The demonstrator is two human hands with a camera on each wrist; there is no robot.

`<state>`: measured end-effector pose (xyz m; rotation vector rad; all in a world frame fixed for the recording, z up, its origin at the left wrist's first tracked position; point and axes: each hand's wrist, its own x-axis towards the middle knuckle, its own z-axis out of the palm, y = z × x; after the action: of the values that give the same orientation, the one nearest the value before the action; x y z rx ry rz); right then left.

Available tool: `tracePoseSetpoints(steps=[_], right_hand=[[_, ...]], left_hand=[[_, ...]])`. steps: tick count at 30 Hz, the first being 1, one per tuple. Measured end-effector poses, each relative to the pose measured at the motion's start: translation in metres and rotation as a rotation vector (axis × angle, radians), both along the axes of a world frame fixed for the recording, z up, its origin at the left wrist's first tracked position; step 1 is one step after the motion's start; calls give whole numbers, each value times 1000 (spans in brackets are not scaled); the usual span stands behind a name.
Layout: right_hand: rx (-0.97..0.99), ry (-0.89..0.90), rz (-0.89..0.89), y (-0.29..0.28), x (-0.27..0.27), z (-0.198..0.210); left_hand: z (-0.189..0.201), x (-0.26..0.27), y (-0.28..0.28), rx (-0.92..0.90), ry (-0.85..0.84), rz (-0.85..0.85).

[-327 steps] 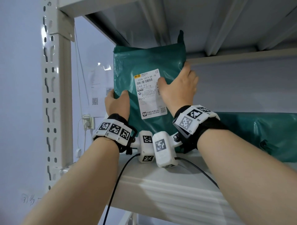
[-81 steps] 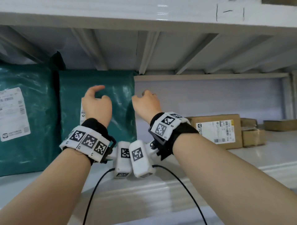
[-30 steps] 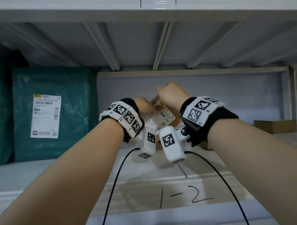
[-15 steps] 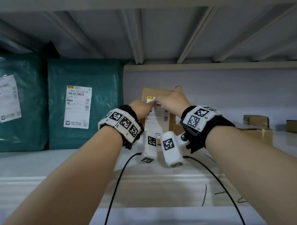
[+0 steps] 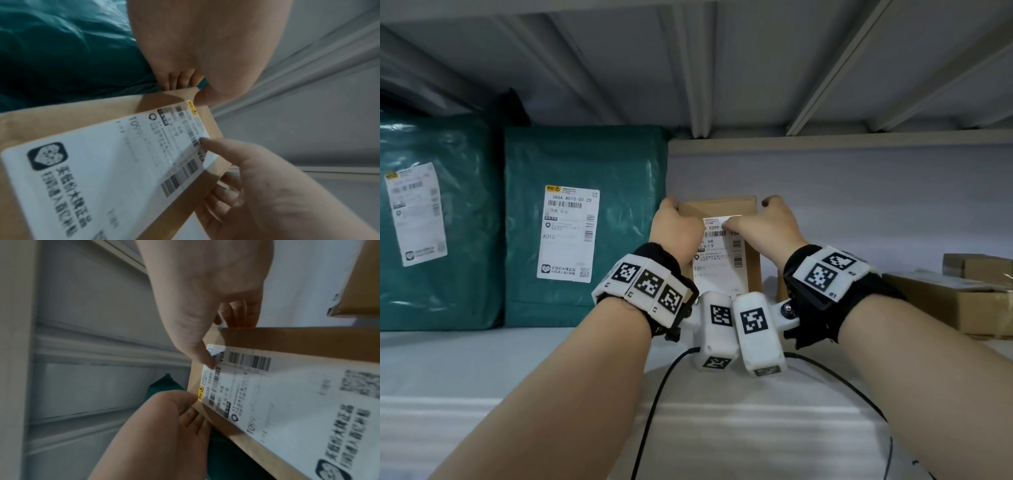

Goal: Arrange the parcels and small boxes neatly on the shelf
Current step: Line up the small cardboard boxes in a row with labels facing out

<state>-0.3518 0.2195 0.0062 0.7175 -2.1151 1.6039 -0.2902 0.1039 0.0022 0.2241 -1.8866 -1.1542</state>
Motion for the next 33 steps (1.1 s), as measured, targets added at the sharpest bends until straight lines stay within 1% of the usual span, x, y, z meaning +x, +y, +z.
tracePoseSetpoints(steps=[3, 5, 8, 12, 14, 16, 18, 20, 23, 28, 33], right_hand=[[30, 7, 0, 1, -1, 1], [51, 0, 4, -1, -1, 1], [68, -18, 25, -3, 0, 0], [86, -39, 69, -2, 4, 0], [92, -53, 79, -2, 5, 0], [109, -65, 80, -1, 7, 0], [145, -76, 72, -2, 9, 0], [185, -92, 62, -2, 11, 0], [220, -90, 59, -2, 13, -1], [333, -18, 80, -9, 15, 1], [401, -20, 95, -14, 13, 2]], left_hand=[[0, 0, 1, 33, 75, -22], [-1, 2, 2, 52, 159, -35], [-1, 7, 3, 40, 262, -16], [-1, 13, 2, 23, 359, 51], [0, 14, 0, 19, 415, 137], [1, 15, -3, 11, 405, 272], [0, 16, -6, 43, 321, 393], [-1, 18, -5, 89, 238, 442], [1, 21, -3, 137, 235, 432], [0, 19, -4, 211, 302, 411], [0, 16, -7, 271, 352, 373]])
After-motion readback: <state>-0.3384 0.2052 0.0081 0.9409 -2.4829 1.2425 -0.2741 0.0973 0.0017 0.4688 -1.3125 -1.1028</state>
